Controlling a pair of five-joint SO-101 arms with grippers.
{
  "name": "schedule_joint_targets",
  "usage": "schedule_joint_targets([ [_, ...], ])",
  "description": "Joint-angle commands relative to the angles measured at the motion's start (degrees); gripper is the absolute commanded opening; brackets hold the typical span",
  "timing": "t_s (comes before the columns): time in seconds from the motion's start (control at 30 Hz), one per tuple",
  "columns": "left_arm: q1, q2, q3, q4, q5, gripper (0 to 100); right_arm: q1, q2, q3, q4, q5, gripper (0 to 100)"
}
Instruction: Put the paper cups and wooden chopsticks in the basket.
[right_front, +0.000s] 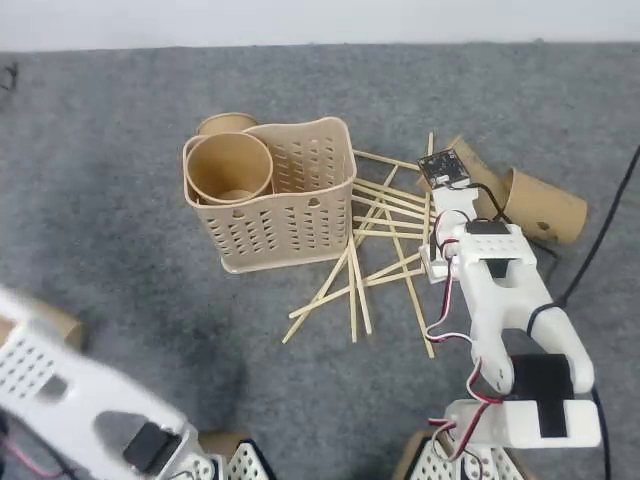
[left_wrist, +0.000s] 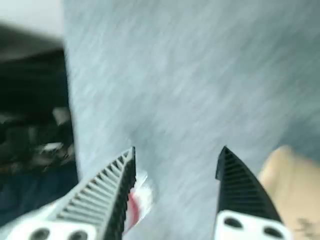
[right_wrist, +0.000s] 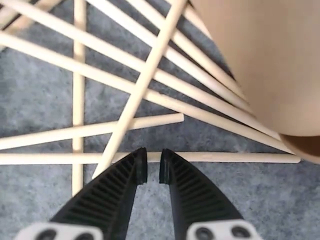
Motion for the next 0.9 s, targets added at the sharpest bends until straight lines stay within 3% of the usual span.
schedule_joint_targets([
  [0.0,-6.4,3.4,0.8,-1.8,-7.2,25,-1.3,-1.2,0.3,-0.6,0.7,5.5],
  [0.13,-10.8,9.7,0.0,0.6,-13.2,25,-1.3,-1.3,0.4,-0.6,0.5,5.5],
  [0.23,-13.6,10.7,-0.4,6.0,-22.0,25,-1.3,-1.3,0.4,-0.5,0.5,5.5],
  [0.37,-15.2,10.7,2.2,5.8,-23.0,25,-1.6,-1.3,0.4,-0.6,0.5,5.5],
  [0.53,-17.0,10.7,9.6,5.8,-30.0,25,-1.8,-1.2,0.4,-0.6,0.5,5.5],
  [0.87,-9.0,8.2,19.6,5.8,-18.2,25,-1.8,-1.2,0.4,-0.6,0.5,5.5],
])
